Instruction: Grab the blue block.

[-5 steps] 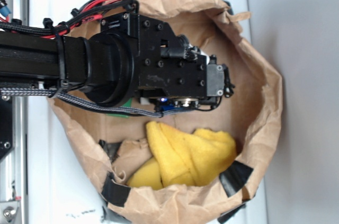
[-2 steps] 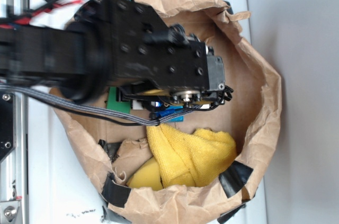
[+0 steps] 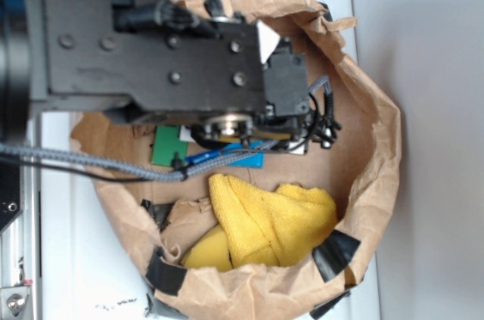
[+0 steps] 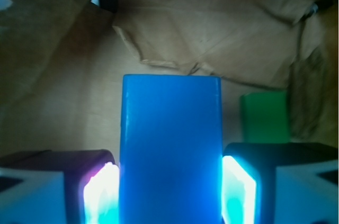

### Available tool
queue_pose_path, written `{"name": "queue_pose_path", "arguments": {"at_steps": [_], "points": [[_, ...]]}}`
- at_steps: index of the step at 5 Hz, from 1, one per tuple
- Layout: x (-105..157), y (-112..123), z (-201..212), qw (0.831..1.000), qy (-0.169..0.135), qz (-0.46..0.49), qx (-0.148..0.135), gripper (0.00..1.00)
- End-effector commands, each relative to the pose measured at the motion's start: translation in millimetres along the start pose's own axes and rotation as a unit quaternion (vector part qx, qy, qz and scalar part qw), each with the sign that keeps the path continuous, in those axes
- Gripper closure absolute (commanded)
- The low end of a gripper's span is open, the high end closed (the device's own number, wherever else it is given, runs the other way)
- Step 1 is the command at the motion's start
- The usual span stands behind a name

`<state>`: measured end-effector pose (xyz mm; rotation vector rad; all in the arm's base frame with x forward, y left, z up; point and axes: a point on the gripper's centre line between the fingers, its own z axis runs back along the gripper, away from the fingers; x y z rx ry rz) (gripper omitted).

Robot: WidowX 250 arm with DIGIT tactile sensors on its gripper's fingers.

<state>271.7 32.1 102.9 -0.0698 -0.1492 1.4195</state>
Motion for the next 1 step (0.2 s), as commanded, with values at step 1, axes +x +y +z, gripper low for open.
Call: {"name": "queue_pose_path", "arguments": {"at_steps": [1], "points": [[9.1, 1.9, 57.0, 0.998, -0.014, -0.043, -0.031, 1.00]]}}
